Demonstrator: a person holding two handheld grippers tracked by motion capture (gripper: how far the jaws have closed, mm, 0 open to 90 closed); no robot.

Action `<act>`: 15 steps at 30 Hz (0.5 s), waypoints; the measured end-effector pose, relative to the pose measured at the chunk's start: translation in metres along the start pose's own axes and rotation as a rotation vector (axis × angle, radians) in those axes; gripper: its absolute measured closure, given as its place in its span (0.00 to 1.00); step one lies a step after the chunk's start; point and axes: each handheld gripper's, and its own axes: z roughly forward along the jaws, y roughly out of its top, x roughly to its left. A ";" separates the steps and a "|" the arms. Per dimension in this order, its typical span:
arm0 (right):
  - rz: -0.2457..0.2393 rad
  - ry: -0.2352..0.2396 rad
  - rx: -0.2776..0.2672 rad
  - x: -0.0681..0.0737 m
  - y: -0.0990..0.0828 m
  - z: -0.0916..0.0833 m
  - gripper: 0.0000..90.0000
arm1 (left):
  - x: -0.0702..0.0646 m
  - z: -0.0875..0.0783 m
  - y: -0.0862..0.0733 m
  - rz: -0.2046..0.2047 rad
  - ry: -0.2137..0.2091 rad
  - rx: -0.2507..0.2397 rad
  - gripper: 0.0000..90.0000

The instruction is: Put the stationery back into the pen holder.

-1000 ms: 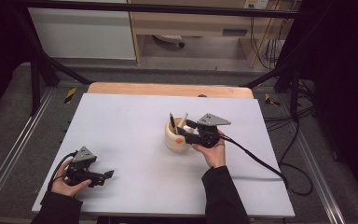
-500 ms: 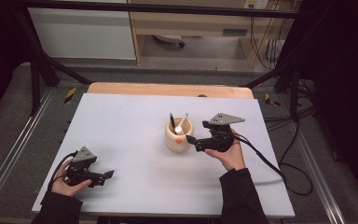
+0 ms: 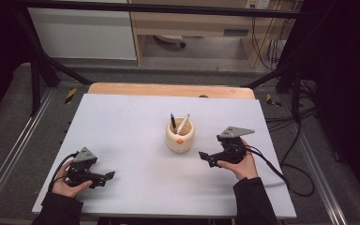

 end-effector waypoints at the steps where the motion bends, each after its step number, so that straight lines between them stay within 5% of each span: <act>1: 0.001 0.004 -0.001 -0.002 -0.004 -0.001 0.01 | 0.000 0.000 0.000 -0.001 0.000 0.000 0.04; 15: 0.048 0.006 0.042 -0.021 -0.055 -0.011 0.01 | -0.001 0.001 0.000 0.002 0.002 0.005 0.03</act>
